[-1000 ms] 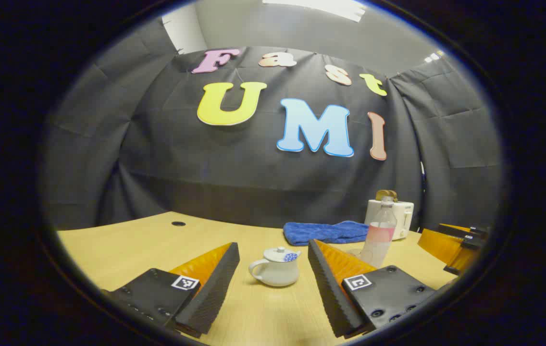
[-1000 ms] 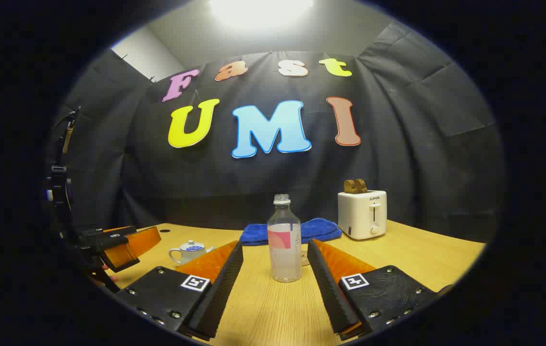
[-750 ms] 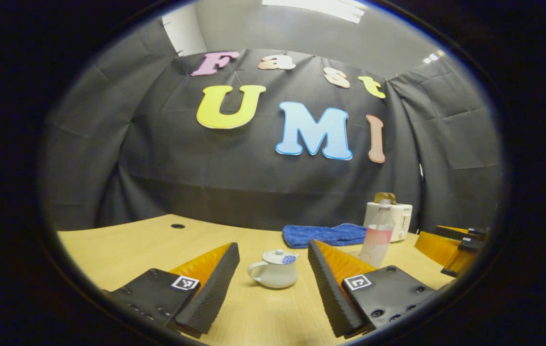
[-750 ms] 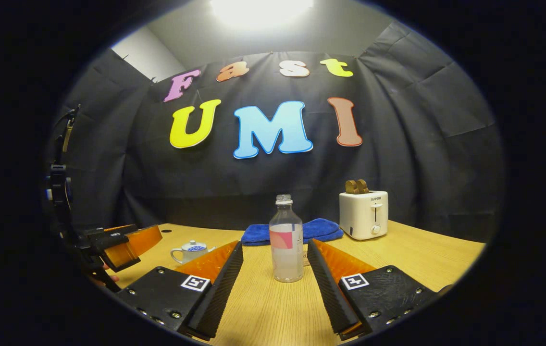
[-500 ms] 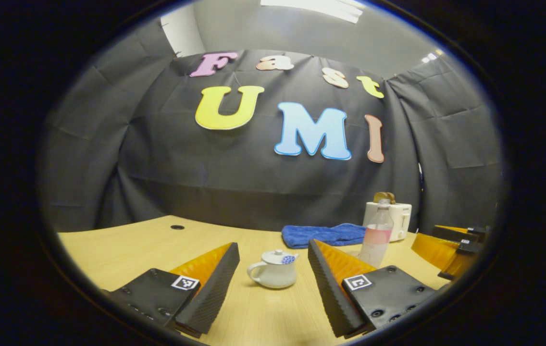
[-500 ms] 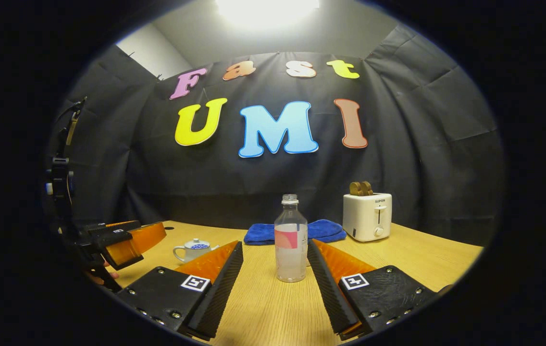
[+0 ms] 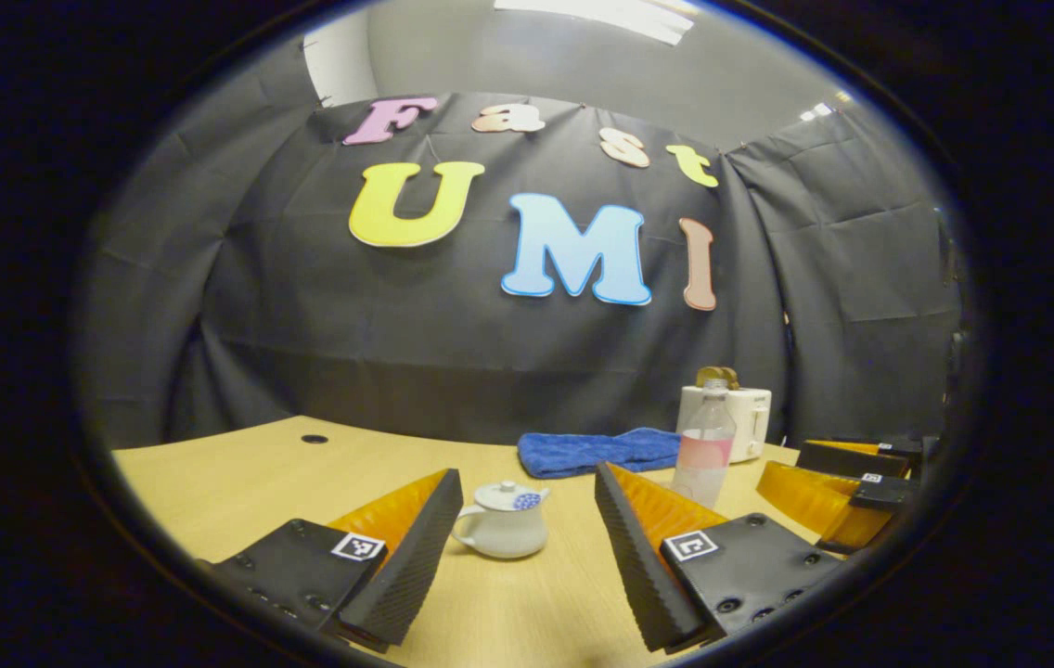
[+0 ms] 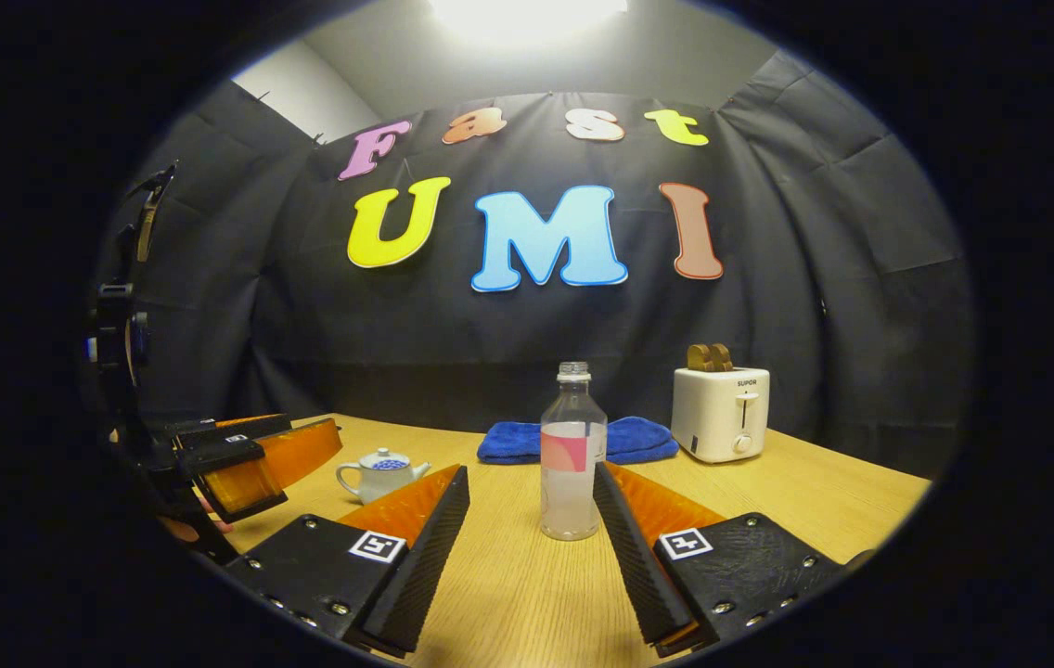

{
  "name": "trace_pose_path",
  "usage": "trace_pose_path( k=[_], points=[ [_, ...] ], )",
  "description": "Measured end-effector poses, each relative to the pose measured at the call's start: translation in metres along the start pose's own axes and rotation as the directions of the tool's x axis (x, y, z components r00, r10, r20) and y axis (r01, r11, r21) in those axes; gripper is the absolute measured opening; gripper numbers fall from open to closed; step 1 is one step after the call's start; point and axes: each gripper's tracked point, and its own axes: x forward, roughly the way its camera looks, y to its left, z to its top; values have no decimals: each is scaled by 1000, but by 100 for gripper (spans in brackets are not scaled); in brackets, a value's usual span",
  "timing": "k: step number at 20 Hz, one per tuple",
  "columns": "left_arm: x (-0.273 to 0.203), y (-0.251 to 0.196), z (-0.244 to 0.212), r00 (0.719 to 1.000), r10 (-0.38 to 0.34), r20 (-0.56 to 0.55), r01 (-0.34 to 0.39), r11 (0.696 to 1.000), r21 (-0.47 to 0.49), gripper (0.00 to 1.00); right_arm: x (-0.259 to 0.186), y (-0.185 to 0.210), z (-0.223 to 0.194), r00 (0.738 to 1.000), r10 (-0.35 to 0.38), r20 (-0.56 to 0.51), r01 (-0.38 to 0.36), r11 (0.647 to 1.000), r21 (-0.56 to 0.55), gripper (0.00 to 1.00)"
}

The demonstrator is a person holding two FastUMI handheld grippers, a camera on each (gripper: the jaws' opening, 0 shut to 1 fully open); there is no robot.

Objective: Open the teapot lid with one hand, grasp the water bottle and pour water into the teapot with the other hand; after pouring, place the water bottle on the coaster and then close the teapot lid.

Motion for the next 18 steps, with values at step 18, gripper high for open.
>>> trace_pose_path(
  k=[18],
  points=[
    [107, 10, 10, 995, -68, -78, 75, 993, 91, 92, 95, -35, 14, 984, -96, -152, 100, 995, 21, 84]
  ],
)
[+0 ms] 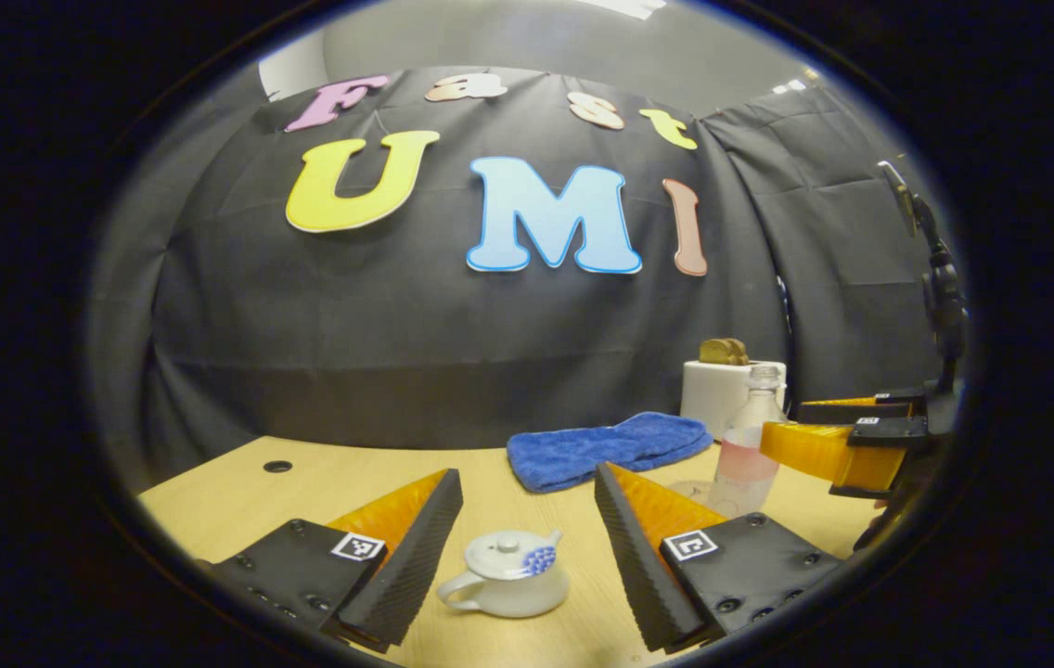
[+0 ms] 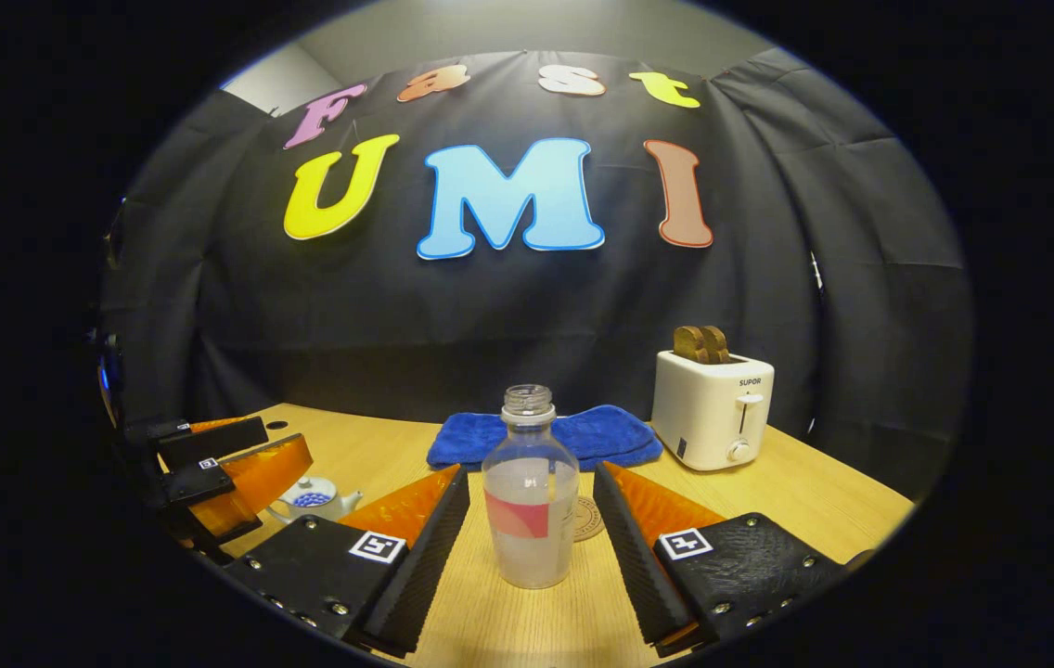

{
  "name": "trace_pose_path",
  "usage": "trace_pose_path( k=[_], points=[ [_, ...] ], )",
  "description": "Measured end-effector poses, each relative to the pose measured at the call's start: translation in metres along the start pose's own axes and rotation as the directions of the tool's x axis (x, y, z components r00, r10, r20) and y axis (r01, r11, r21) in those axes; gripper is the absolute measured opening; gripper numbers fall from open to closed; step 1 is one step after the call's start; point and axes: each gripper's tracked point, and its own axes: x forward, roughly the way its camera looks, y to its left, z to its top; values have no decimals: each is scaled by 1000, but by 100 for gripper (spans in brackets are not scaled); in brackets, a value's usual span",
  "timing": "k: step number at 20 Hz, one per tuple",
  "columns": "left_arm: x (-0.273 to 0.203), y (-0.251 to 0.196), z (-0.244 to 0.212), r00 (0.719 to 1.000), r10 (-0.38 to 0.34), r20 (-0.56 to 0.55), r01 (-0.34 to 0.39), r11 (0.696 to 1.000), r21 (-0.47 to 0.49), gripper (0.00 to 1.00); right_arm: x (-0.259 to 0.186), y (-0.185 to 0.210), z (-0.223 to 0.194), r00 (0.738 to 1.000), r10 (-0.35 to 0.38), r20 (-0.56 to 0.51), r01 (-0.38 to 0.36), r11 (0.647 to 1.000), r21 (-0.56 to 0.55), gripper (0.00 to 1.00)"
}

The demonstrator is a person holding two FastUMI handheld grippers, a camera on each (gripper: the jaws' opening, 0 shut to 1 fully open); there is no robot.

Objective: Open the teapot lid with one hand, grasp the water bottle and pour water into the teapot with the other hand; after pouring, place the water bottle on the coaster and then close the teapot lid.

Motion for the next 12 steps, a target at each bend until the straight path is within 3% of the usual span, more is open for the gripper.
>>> trace_pose_path(
  k=[7, 12],
  points=[
    [25, 7, -26, 999, -12, -38, 11, 999, -34, 92, 29, 11, -22, 1000, 7, -24, -8, 1000, -31, 84],
    [25, 8, -34, 998, -23, -65, 23, 1000, -8, 92, 44, 9, -46, 998, -3, -66, 2, 1000, -23, 84]
  ],
)
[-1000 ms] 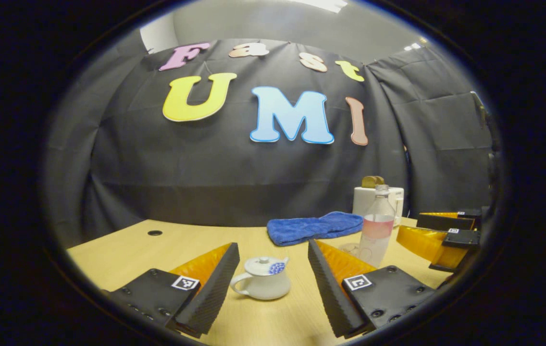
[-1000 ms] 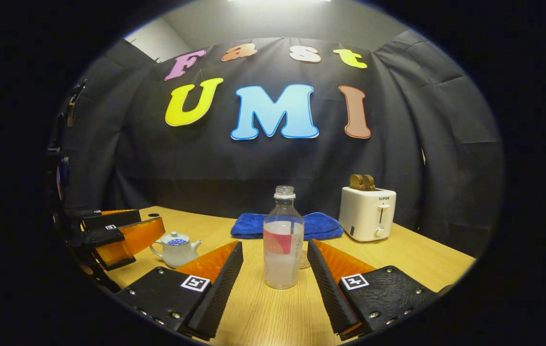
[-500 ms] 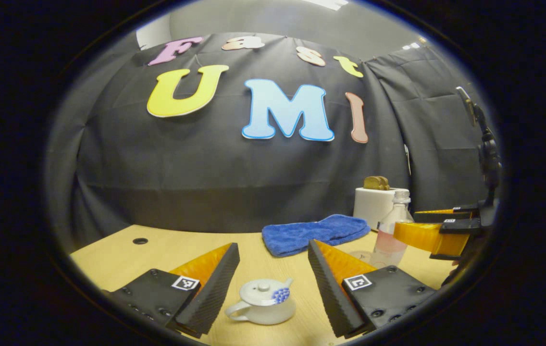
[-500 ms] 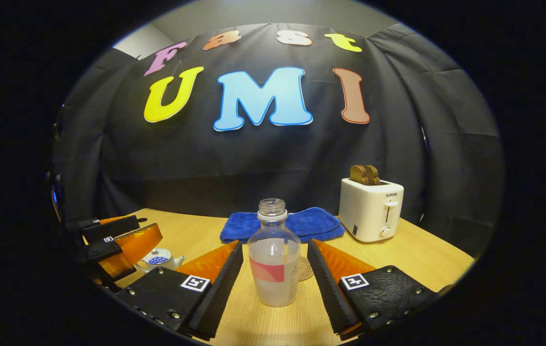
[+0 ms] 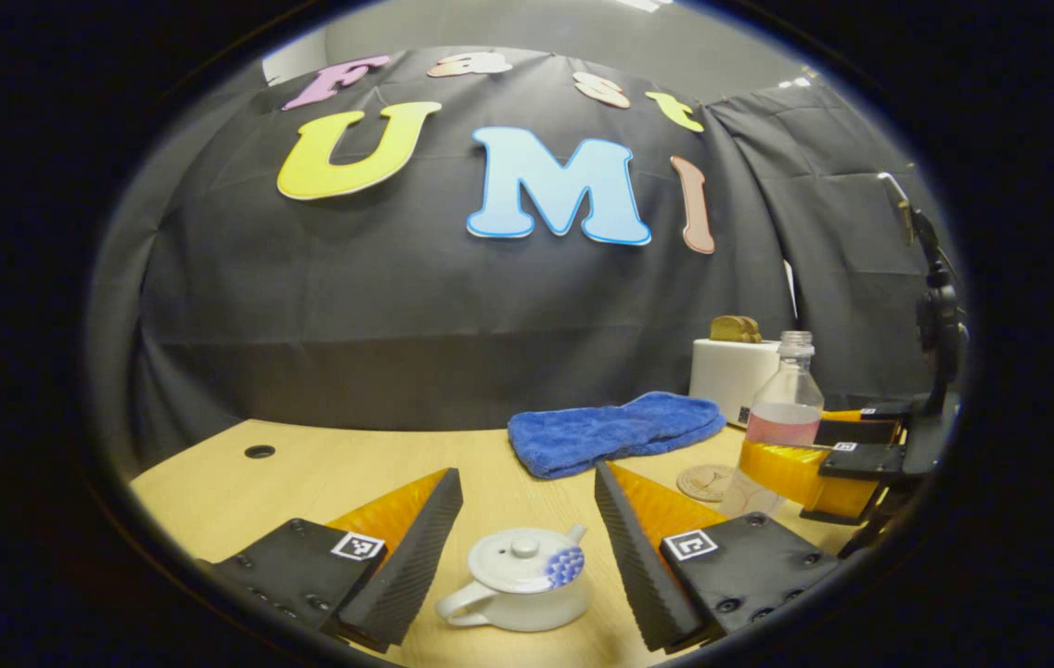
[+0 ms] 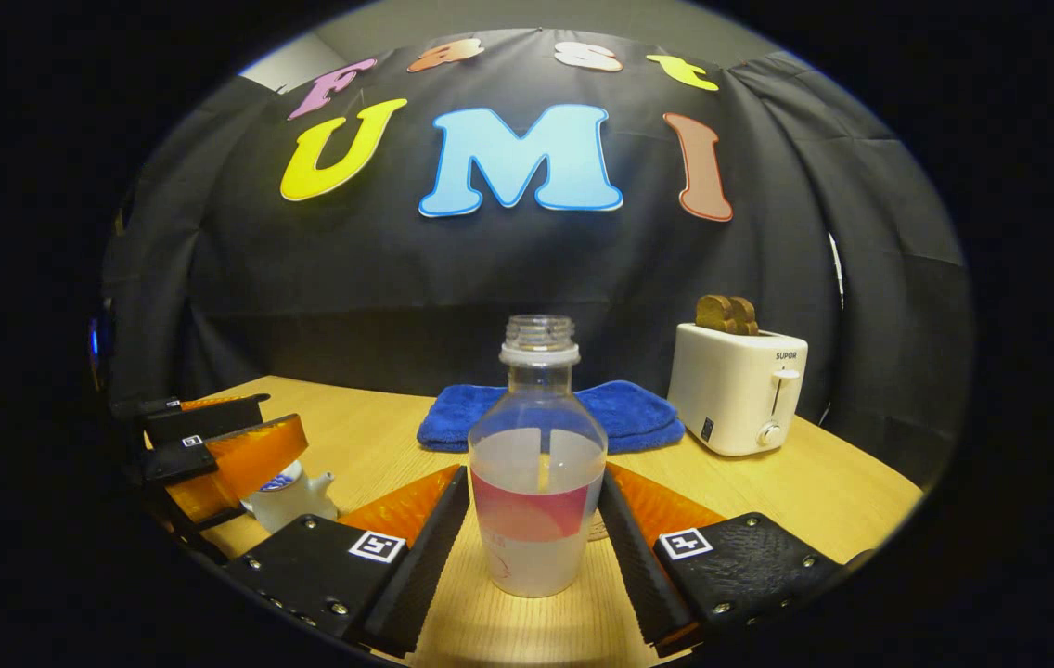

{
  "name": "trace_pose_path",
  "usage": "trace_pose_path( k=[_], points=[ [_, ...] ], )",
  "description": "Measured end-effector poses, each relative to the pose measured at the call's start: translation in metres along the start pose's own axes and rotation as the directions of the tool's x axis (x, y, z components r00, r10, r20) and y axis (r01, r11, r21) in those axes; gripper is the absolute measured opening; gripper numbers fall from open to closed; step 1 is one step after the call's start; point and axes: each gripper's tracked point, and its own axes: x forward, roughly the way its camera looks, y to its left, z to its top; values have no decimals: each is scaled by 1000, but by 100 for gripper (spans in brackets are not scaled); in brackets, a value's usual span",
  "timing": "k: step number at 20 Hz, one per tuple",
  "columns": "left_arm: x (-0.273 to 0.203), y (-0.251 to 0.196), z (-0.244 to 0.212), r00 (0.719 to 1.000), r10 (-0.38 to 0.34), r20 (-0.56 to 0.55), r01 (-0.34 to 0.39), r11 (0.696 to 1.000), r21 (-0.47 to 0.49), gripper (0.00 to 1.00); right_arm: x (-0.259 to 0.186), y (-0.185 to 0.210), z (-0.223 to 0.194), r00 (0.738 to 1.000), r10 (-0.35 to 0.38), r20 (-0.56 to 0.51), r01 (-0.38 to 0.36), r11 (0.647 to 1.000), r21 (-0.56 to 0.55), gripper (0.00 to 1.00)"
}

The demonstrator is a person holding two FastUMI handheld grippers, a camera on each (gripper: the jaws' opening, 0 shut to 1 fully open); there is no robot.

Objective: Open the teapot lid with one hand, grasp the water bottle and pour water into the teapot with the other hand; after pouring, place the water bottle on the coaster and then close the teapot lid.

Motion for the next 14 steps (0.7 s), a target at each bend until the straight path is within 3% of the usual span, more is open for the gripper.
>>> trace_pose_path(
  k=[4, 6, 8, 10, 12, 14],
  points=[
    [4, -7, -13, 999, -23, -47, 24, 999, 23, 91, 10, -1, -12, 999, 12, -35, -9, 997, 78, 84],
    [6, -14, -20, 996, -41, -73, 43, 999, 25, 79, 12, -2, -16, 999, 10, -48, -6, 997, 81, 84],
    [5, -16, -26, 995, -33, -98, 37, 999, 33, 78, 11, -2, -14, 999, 2, -37, 0, 999, 50, 84],
    [8, -16, -25, 994, -30, -102, 35, 998, 42, 58, 10, -1, -14, 1000, -3, -31, 4, 1000, 24, 84],
    [6, -15, -23, 995, -26, -94, 29, 999, 32, 57, 10, -1, -14, 1000, -8, -28, 8, 1000, 13, 84],
    [5, -6, -27, 996, 16, -91, -12, 999, 42, 42, 11, -2, -13, 1000, -12, -26, 12, 1000, 14, 84]
  ],
)
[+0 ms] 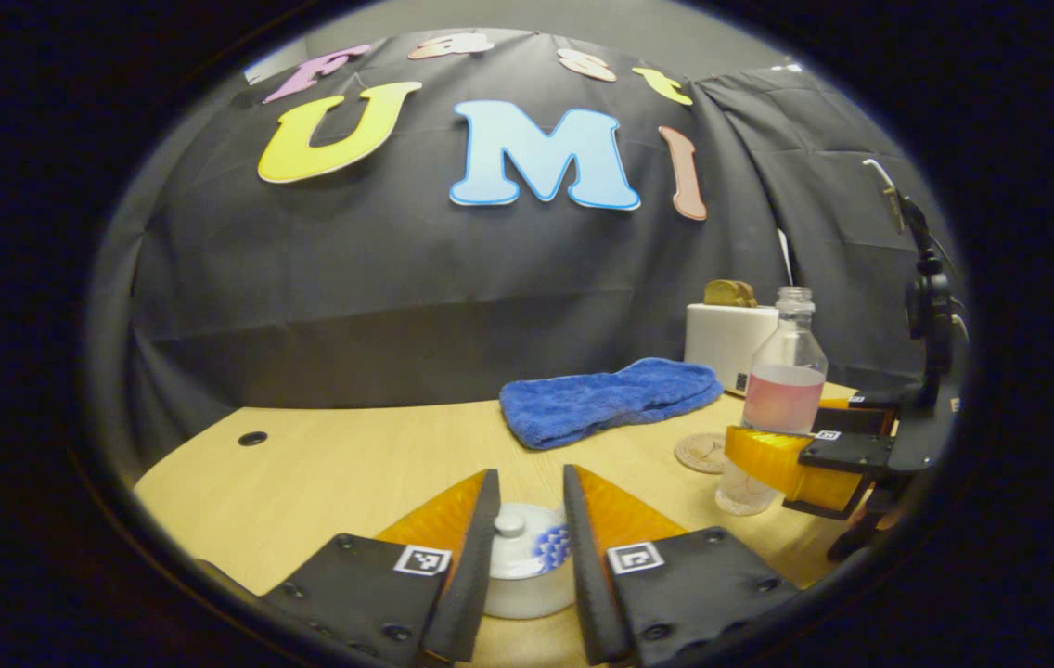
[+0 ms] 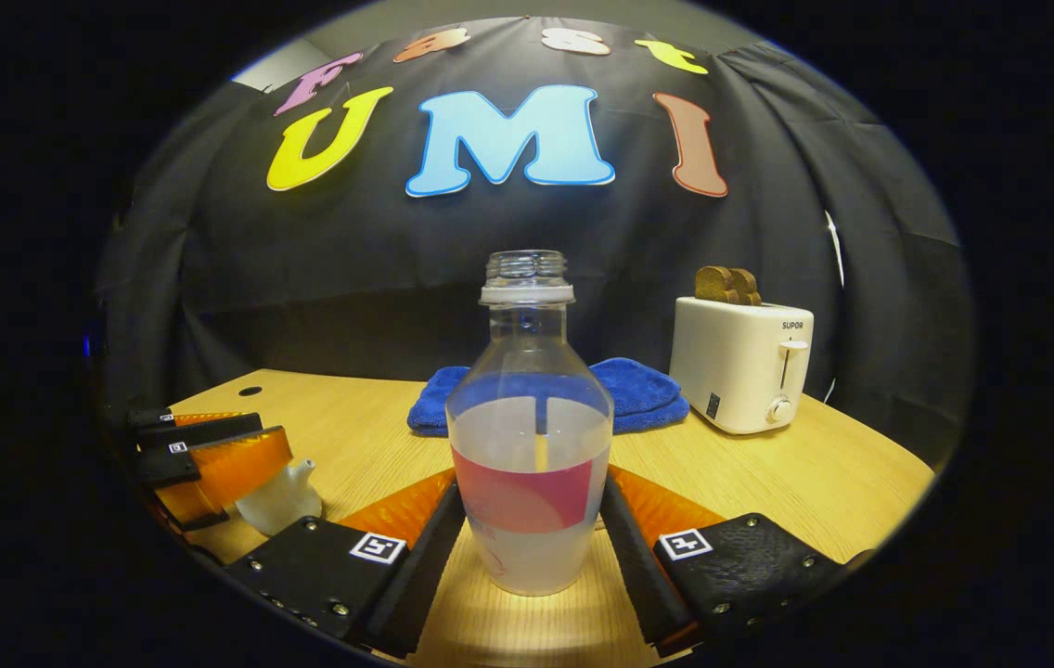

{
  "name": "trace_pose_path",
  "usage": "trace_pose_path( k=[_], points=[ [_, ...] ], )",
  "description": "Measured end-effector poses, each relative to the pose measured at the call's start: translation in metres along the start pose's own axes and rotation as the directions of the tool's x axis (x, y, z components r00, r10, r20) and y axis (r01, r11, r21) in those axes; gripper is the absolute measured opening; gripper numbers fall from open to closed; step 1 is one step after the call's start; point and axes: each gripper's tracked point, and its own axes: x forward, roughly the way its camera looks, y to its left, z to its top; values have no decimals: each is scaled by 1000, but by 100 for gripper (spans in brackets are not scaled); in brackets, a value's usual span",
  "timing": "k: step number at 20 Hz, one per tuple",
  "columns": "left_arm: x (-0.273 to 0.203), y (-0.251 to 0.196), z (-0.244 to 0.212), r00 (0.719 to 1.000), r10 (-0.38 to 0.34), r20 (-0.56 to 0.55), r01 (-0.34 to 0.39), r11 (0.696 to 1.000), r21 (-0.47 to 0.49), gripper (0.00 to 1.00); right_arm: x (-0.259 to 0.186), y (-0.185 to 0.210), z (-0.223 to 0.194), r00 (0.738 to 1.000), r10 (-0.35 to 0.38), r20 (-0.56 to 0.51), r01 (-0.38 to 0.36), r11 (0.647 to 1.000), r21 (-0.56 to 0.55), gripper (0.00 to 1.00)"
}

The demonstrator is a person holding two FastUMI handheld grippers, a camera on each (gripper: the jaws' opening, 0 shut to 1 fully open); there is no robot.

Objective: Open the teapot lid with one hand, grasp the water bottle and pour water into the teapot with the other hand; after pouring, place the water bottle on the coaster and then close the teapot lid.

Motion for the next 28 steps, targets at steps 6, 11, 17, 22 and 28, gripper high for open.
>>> trace_pose_path(
  k=[6, 11, 17, 22, 28],
  points=[
    [-2, 7, 2, 999, 37, 7, -37, 999, -2, 21, 1, -6, -1, 1000, -24, -9, 24, 1000, 5, 76],
    [-4, 7, 3, 999, 26, 37, -24, 997, -69, 15, 0, -6, -1, 1000, -25, -7, 25, 1000, -18, 76],
    [-5, 6, 7, 998, 20, 56, -14, 994, -108, 15, -1, -14, 1, 999, -52, 4, 52, 997, -58, 76],
    [-14, 9, 18, 996, 20, 90, -9, 992, -127, 15, -3, -10, 3, 999, -47, 20, 48, 995, -89, 76],
    [-25, 15, 37, 989, 25, 149, -4, 990, -142, 15, -5, -6, 4, 999, -41, 31, 44, 993, -110, 76]
  ],
)
